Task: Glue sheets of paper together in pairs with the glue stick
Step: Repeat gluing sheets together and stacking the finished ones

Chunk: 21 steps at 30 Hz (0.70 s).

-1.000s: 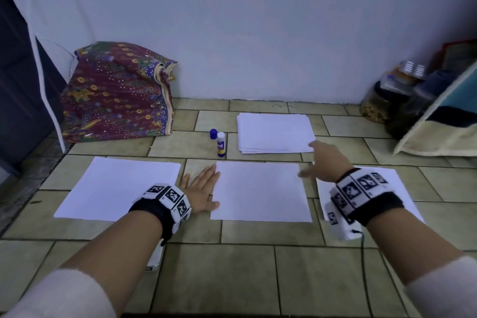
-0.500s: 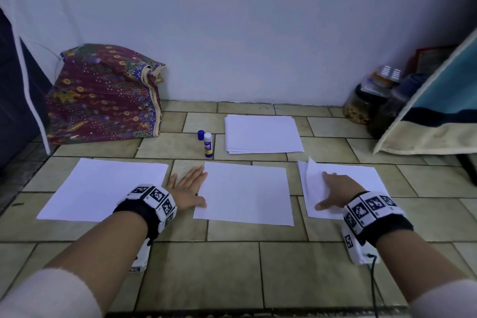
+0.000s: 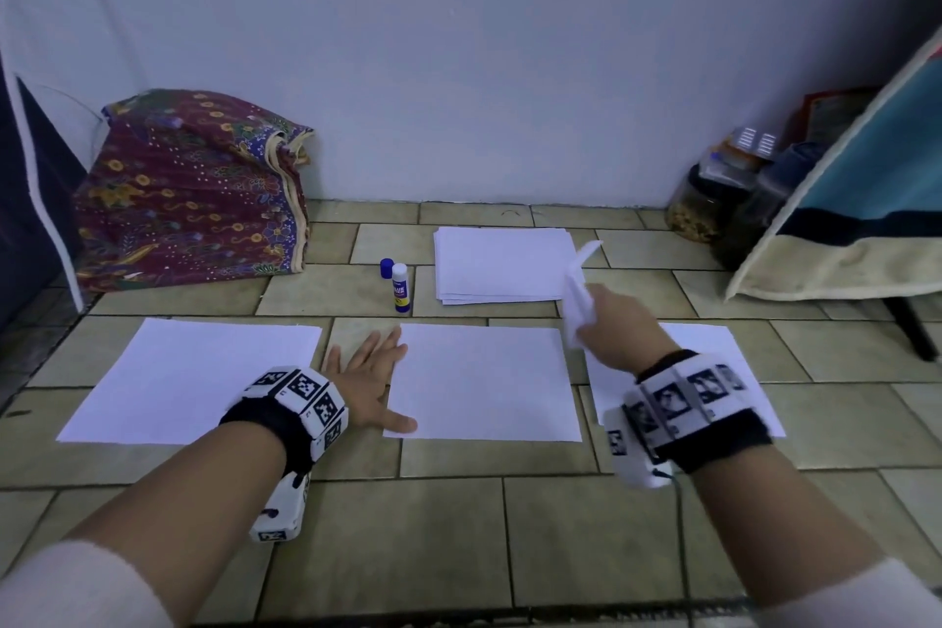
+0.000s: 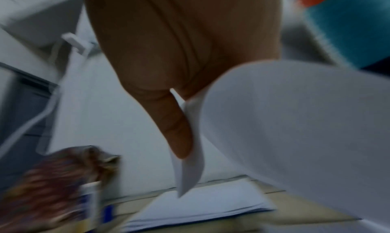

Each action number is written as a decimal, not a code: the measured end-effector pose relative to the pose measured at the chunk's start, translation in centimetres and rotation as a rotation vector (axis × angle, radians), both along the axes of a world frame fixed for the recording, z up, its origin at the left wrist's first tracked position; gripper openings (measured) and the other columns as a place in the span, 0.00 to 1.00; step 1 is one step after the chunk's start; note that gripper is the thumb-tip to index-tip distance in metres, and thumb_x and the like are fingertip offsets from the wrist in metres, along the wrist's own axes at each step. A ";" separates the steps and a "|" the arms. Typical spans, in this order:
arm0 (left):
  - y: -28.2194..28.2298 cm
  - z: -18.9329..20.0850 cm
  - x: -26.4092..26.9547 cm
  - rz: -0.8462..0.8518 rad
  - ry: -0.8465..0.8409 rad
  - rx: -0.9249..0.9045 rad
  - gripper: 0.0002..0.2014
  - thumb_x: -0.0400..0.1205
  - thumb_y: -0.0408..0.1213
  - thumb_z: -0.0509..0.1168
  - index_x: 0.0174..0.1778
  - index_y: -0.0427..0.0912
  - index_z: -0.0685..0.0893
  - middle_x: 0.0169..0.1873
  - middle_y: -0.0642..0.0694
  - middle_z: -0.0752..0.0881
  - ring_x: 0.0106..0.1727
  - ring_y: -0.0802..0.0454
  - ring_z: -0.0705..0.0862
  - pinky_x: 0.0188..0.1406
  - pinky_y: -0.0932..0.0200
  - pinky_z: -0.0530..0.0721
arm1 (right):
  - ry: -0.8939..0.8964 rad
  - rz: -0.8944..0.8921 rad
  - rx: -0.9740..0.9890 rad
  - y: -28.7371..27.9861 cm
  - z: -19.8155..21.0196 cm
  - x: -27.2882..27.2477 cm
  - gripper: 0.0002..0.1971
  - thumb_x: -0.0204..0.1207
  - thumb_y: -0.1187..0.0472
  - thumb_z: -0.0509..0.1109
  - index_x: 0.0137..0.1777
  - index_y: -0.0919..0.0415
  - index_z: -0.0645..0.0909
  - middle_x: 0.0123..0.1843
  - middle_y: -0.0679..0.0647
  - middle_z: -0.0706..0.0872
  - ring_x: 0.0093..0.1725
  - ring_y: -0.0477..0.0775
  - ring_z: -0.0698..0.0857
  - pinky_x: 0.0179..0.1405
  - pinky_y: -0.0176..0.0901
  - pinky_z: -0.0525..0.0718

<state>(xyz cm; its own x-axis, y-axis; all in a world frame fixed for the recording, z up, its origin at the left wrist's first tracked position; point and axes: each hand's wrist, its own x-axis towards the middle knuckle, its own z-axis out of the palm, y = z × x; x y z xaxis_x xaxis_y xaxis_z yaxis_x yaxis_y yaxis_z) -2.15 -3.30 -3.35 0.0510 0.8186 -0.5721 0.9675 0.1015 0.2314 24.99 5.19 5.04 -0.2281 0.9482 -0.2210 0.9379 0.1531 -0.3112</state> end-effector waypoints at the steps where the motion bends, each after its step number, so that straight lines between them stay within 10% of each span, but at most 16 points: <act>1: 0.0 0.0 0.0 0.007 -0.003 0.012 0.54 0.76 0.63 0.66 0.84 0.47 0.35 0.79 0.58 0.25 0.81 0.56 0.27 0.80 0.40 0.31 | 0.013 0.026 -0.008 -0.7 -0.3 -1.7 0.22 0.81 0.63 0.61 0.74 0.65 0.65 0.66 0.65 0.79 0.65 0.63 0.78 0.53 0.43 0.72; 21: 0.1 -1.2 0.3 0.019 0.085 0.088 0.53 0.75 0.66 0.64 0.84 0.47 0.39 0.81 0.57 0.29 0.82 0.55 0.30 0.81 0.38 0.34 | 0.009 0.051 -0.155 -3.6 -4.3 -12.2 0.17 0.81 0.63 0.58 0.68 0.66 0.68 0.66 0.62 0.79 0.65 0.62 0.80 0.66 0.51 0.77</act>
<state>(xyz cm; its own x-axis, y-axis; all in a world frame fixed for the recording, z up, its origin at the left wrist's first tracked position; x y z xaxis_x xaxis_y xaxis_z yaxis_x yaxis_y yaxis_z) -1.83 -3.25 -4.54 -0.0107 0.8660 -0.4999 0.9821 0.1030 0.1575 12.83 1.55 0.71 -0.2777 0.8901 -0.3613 0.9272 0.1498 -0.3433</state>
